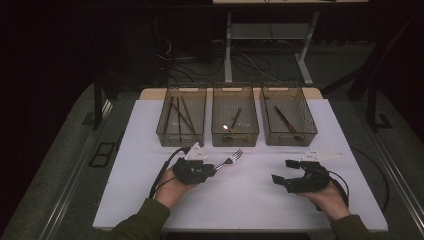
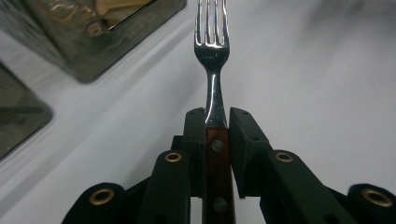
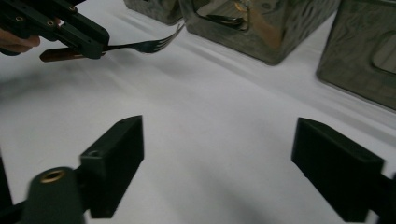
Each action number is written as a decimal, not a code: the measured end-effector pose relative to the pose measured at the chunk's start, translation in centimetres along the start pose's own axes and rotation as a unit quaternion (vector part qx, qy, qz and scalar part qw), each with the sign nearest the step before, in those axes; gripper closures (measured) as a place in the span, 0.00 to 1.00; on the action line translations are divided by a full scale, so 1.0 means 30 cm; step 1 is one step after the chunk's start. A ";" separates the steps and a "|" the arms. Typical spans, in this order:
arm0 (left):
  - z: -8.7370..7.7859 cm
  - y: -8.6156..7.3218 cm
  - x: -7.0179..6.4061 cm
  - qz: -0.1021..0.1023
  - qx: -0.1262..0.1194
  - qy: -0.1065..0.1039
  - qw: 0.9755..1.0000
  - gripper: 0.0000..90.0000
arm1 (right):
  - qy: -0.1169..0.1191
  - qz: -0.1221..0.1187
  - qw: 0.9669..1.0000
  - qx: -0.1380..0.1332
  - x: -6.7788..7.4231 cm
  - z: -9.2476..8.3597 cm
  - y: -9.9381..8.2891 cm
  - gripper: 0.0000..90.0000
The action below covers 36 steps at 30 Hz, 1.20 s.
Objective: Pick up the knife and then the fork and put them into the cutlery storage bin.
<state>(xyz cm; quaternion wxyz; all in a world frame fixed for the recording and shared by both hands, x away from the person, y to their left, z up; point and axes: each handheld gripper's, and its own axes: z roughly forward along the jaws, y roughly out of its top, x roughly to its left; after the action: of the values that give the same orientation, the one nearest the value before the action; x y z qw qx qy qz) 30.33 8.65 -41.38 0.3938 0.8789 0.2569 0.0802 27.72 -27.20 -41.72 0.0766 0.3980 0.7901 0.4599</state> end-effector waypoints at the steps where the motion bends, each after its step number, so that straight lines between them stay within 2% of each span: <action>1: 0.003 0.005 -0.008 0.000 -0.001 0.000 1.000 0.86 | 0.002 0.003 1.000 -0.004 0.000 0.004 0.007 0.24; 5: 0.014 0.024 -0.040 0.000 -0.004 -0.004 1.000 0.86 | 0.021 0.007 1.000 -0.015 0.005 0.013 0.036 0.35; 13: 0.026 0.056 -0.104 0.012 -0.026 -0.013 1.000 0.86 | 0.047 0.026 0.998 -0.029 0.016 0.074 0.081 0.42; 17: 0.033 0.065 -0.128 0.019 -0.034 -0.013 0.999 0.86 | 0.071 0.038 0.996 -0.036 0.018 0.110 0.097 0.51; 21: 0.031 0.067 -0.132 0.028 -0.038 -0.010 0.999 0.86 | 0.083 0.065 0.994 -0.036 0.019 0.142 0.110 0.65; 25: 0.027 0.066 -0.126 0.022 -0.048 -0.006 0.999 0.86 | 0.090 0.083 0.991 -0.045 0.014 0.159 0.120 0.78; 28: 0.023 0.065 -0.122 0.025 -0.046 -0.003 0.999 0.85 | 0.092 0.086 0.991 -0.054 0.012 0.164 0.130 0.82; 36: 0.030 0.059 -0.118 0.016 -0.050 -0.004 0.999 0.85 | 0.098 0.077 0.989 -0.073 0.016 0.168 0.150 0.91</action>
<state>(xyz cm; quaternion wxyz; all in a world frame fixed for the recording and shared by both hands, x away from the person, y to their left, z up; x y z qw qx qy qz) 28.30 5.26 -40.47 0.4367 0.8626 0.2370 0.0953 32.37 -22.33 -40.90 -0.0082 0.4039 0.7249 0.5579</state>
